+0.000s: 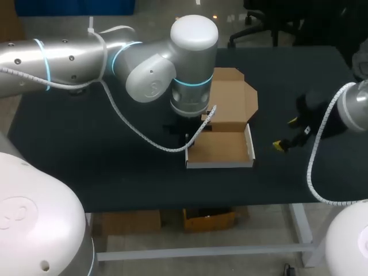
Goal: Assemble the packaging by folding the flat box into shape, placing the metal phone stand inside, and closing the box properly
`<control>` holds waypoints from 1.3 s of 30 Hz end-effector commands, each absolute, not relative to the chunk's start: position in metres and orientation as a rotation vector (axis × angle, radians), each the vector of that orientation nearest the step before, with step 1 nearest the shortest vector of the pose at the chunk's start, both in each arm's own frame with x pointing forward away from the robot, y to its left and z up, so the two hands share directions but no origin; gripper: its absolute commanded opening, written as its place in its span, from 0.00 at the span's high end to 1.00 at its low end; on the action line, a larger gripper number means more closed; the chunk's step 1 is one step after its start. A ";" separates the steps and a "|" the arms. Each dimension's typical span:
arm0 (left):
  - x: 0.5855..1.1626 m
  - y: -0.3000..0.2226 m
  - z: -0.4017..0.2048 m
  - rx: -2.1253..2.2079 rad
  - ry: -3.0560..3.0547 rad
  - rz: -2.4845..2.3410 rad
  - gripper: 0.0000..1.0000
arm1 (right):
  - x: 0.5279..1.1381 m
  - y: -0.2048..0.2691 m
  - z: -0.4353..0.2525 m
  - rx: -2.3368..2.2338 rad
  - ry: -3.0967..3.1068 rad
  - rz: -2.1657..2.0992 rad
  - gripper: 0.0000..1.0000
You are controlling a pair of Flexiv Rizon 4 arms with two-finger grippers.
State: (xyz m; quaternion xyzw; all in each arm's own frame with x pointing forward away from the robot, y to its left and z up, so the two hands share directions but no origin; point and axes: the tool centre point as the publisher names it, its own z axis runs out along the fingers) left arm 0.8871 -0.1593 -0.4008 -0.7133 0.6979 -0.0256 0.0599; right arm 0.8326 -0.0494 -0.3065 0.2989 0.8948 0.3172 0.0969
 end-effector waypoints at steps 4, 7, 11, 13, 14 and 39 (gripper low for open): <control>0.886 -0.160 -0.400 -2.155 2.126 -0.074 1.00 | 0.831 -0.052 -0.307 0.878 2.643 0.963 0.00; 0.887 -0.160 -0.401 -2.152 2.136 -0.072 1.00 | 0.825 -0.054 -0.300 0.823 2.682 0.948 0.00; 0.888 -0.159 -0.401 -2.151 2.159 -0.075 1.00 | 0.813 -0.069 -0.288 0.789 2.724 0.923 0.00; 0.889 -0.159 -0.401 -2.149 2.165 -0.074 1.00 | 0.805 -0.078 -0.281 0.749 2.730 0.985 0.00; 0.889 -0.159 -0.402 -2.148 2.167 -0.072 1.00 | 0.802 -0.080 -0.279 0.749 2.729 0.975 0.00; 0.885 -0.150 -0.407 -2.215 2.168 -0.035 1.00 | 0.762 -0.116 -0.258 0.543 2.757 0.990 0.00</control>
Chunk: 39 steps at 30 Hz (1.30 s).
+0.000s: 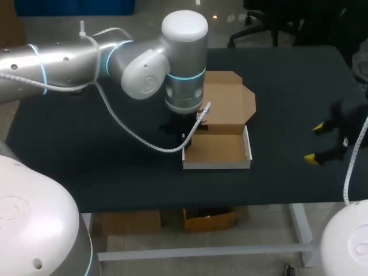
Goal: Assemble the packaging by folding the flat box into shape, placing the metal phone stand inside, and closing the box properly
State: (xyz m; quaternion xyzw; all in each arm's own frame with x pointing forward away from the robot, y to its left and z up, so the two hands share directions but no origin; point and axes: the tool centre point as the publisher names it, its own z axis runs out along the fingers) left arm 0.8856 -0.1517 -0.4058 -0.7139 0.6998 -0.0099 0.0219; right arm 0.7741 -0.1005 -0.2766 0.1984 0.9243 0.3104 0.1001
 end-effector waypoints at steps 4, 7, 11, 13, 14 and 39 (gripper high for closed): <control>0.884 -0.149 -0.407 -2.217 2.156 -0.021 1.00 | 0.761 -0.118 -0.259 0.519 2.754 1.002 0.00; 0.884 -0.148 -0.407 -2.212 2.144 0.000 1.00 | 0.760 -0.119 -0.259 0.511 2.754 1.009 0.00; 0.884 -0.148 -0.408 -2.192 2.137 0.021 1.00 | 0.759 -0.120 -0.259 0.499 2.752 1.018 0.00; 0.883 -0.149 -0.407 -2.172 2.111 0.043 1.00 | 0.758 -0.121 -0.259 0.494 2.752 1.023 0.00; 0.883 -0.150 -0.408 -2.160 2.096 0.057 1.00 | 0.758 -0.121 -0.259 0.490 2.752 1.024 0.00; 0.888 -0.145 -0.413 -2.109 2.003 0.172 1.00 | 0.753 -0.123 -0.258 0.468 2.747 1.033 0.00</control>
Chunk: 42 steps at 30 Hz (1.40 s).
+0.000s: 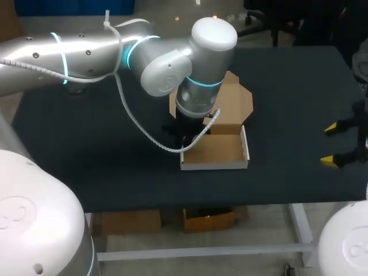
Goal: Assemble the packaging by folding the flat box into shape, placing the metal phone stand inside, and closing the box properly
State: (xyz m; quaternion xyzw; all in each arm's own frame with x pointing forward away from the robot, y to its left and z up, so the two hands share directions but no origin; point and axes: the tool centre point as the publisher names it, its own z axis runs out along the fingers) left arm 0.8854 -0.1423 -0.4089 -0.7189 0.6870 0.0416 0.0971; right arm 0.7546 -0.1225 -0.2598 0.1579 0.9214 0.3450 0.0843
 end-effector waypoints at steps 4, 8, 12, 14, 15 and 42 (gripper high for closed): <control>0.887 -0.144 -0.412 -2.111 2.000 0.171 1.00 | 0.754 -0.123 -0.259 0.468 2.748 1.034 0.00; 0.887 -0.142 -0.411 -2.128 2.037 0.114 1.00 | 0.754 -0.123 -0.259 0.470 2.749 1.033 0.00; 0.885 -0.142 -0.410 -2.148 2.088 0.037 1.00 | 0.754 -0.123 -0.260 0.476 2.750 1.031 0.00; 0.884 -0.142 -0.410 -2.153 2.090 0.025 1.00 | 0.754 -0.124 -0.260 0.477 2.750 1.030 0.00; 0.884 -0.143 -0.410 -2.160 2.098 0.012 1.00 | 0.754 -0.124 -0.260 0.478 2.750 1.029 0.00; 0.863 -0.153 -0.382 -2.098 2.302 -0.350 0.00 | 0.754 -0.124 -0.260 0.494 2.755 1.016 0.00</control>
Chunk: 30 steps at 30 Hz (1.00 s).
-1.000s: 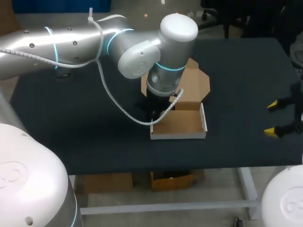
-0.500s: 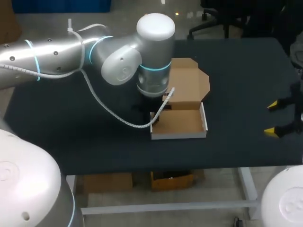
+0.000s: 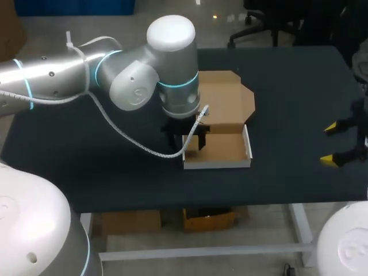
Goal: Assemble the packaging by folding the flat box into shape, placing the metal phone stand inside, and closing the box properly
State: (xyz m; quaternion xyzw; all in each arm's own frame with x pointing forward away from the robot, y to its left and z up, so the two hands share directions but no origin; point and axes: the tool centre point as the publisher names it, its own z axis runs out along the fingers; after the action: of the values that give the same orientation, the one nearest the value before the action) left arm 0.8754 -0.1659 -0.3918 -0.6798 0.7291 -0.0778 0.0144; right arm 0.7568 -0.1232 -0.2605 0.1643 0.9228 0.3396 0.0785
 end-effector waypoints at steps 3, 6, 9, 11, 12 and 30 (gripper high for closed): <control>0.857 -0.153 -0.372 -2.054 2.338 -0.421 0.00 | 0.754 -0.124 -0.259 0.500 2.753 1.017 0.00; 0.852 -0.152 -0.362 -2.005 2.377 -0.487 0.00 | 0.754 -0.124 -0.259 0.498 2.751 1.019 0.00; 0.845 -0.150 -0.352 -1.956 2.415 -0.554 0.00 | 0.754 -0.124 -0.259 0.499 2.750 1.022 0.00; 0.841 -0.149 -0.346 -1.915 2.433 -0.593 0.00 | 0.754 -0.124 -0.259 0.504 2.750 1.026 0.00; 0.840 -0.149 -0.343 -1.894 2.454 -0.616 0.00 | 0.754 -0.124 -0.259 0.507 2.750 1.032 0.00; 0.791 -0.120 -0.287 -1.337 2.710 -0.914 0.00 | 0.748 -0.128 -0.260 0.564 2.742 1.056 0.00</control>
State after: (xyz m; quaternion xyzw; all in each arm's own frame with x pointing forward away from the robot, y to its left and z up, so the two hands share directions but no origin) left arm 0.8039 -0.1382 -0.2990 -0.4306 0.8688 -0.2432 -0.0245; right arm 0.7510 -0.1258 -0.2617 0.1883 0.9151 0.3487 0.0744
